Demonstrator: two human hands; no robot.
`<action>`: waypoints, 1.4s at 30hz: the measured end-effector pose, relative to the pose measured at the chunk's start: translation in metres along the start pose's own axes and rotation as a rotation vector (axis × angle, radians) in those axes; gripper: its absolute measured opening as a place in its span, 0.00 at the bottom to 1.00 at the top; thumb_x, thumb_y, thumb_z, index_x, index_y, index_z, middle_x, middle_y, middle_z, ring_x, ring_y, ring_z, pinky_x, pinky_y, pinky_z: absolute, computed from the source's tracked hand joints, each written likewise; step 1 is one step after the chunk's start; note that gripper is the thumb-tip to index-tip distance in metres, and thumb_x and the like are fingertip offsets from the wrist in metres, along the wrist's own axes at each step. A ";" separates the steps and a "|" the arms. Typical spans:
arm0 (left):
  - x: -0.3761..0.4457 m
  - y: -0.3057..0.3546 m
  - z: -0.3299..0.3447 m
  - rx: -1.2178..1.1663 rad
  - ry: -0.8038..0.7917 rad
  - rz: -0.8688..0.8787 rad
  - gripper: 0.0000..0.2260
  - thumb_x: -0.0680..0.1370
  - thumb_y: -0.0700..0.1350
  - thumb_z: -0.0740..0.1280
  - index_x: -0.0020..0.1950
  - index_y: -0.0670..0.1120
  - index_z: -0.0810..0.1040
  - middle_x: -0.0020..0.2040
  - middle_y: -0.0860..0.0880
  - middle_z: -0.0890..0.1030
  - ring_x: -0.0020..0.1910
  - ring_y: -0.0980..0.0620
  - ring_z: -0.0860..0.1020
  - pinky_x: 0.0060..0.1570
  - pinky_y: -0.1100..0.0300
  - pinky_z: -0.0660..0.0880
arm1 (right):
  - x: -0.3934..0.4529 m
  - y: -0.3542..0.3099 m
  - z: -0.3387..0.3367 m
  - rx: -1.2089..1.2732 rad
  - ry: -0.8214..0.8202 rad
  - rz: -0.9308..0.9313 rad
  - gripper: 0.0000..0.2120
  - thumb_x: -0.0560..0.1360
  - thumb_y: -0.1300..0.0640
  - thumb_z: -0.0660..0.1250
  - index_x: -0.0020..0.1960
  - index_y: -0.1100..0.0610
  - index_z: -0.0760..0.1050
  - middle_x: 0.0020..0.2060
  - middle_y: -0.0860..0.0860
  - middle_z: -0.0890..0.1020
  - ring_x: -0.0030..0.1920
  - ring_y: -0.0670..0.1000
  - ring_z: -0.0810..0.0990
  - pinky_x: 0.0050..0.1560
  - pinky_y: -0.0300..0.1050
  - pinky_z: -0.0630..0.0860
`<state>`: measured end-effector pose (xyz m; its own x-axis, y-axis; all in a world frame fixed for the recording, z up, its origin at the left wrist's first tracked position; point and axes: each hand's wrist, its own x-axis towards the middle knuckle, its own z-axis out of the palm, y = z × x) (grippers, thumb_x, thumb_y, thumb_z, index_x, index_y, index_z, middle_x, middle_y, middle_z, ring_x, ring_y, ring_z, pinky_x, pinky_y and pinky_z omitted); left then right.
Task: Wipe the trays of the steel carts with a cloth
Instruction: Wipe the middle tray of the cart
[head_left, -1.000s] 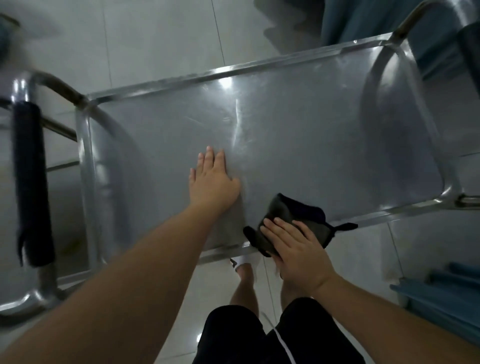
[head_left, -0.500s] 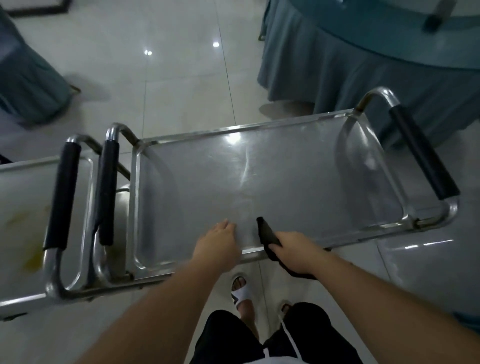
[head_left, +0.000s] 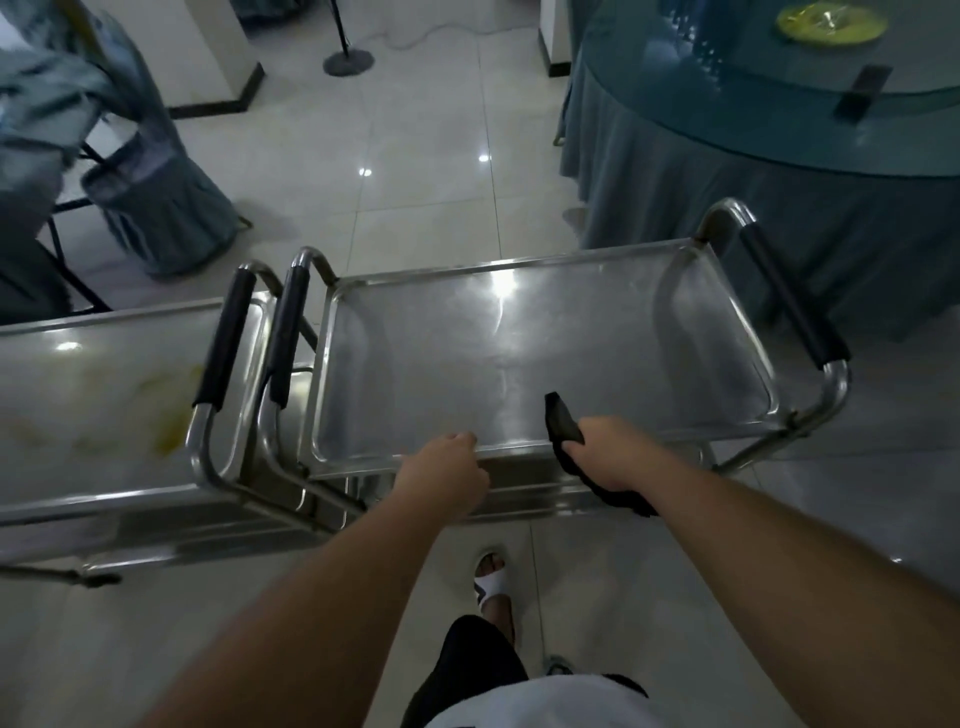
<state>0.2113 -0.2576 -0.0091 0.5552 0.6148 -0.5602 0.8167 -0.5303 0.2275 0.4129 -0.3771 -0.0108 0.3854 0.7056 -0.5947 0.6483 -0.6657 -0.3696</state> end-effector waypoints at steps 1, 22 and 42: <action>-0.010 0.000 0.002 0.019 0.006 -0.004 0.26 0.82 0.50 0.63 0.80 0.49 0.67 0.75 0.44 0.74 0.71 0.41 0.74 0.69 0.44 0.73 | -0.010 0.001 0.001 -0.006 0.010 -0.006 0.11 0.85 0.47 0.60 0.53 0.54 0.72 0.49 0.55 0.76 0.48 0.58 0.76 0.48 0.49 0.71; -0.083 -0.120 0.030 0.078 -0.002 0.003 0.26 0.81 0.52 0.61 0.79 0.49 0.66 0.76 0.46 0.72 0.73 0.41 0.72 0.69 0.43 0.71 | -0.060 -0.095 0.102 -0.142 -0.055 0.014 0.19 0.85 0.44 0.59 0.64 0.57 0.75 0.62 0.58 0.79 0.60 0.60 0.79 0.58 0.51 0.76; -0.045 -0.237 0.122 -0.154 -0.163 -0.230 0.28 0.81 0.51 0.62 0.81 0.50 0.65 0.77 0.45 0.70 0.71 0.41 0.74 0.61 0.50 0.73 | 0.008 -0.157 0.225 -0.005 -0.131 -0.075 0.14 0.82 0.42 0.63 0.60 0.50 0.78 0.47 0.51 0.78 0.45 0.54 0.76 0.37 0.46 0.67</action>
<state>-0.0264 -0.2308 -0.1352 0.3311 0.5998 -0.7284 0.9389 -0.2862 0.1912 0.1660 -0.3217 -0.1183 0.2468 0.7153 -0.6538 0.6753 -0.6109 -0.4134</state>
